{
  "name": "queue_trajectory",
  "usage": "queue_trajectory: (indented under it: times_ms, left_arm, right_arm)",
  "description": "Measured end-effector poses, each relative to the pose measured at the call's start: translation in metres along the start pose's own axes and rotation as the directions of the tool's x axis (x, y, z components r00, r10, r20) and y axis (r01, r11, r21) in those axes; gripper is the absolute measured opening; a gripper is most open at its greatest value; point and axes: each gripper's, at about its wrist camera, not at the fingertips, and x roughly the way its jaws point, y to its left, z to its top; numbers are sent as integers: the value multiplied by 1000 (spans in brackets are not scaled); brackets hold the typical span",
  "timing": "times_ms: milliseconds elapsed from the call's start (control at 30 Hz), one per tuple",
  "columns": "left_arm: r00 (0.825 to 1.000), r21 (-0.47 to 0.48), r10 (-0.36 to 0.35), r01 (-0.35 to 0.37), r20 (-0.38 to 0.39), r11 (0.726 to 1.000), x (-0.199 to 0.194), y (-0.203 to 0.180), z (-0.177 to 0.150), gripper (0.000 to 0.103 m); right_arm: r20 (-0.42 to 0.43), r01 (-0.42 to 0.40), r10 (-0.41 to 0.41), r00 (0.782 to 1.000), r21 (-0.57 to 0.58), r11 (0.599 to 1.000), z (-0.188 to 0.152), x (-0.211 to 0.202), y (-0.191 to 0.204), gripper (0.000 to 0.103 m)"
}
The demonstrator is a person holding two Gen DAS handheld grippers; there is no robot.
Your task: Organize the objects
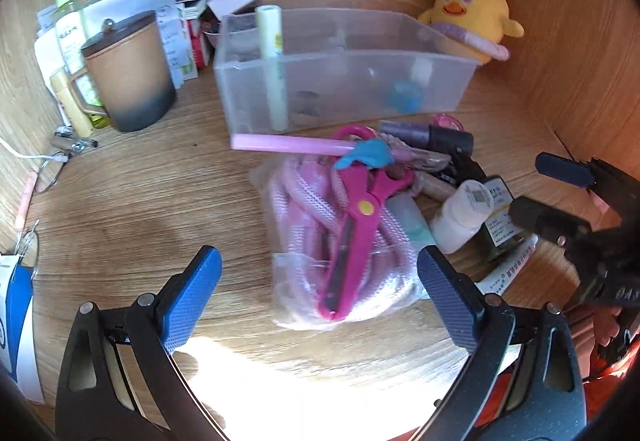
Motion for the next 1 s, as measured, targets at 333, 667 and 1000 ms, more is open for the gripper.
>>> queue_trajectory:
  times_ms: [333, 667, 1000]
  left_arm:
    - [999, -30, 21, -22, -35, 999, 11, 11, -9, 100]
    - [996, 6, 60, -60, -64, 998, 12, 37, -8, 100]
    - [996, 126, -3, 14, -92, 992, 42, 23, 19, 89]
  right_arm:
    - [-25, 1, 0, 1000, 9, 1000, -7, 16, 1, 79]
    - [-51, -8, 10, 999, 28, 1000, -8, 24, -12, 56]
    - [-59, -38, 38, 998, -8, 999, -2, 29, -7, 41]
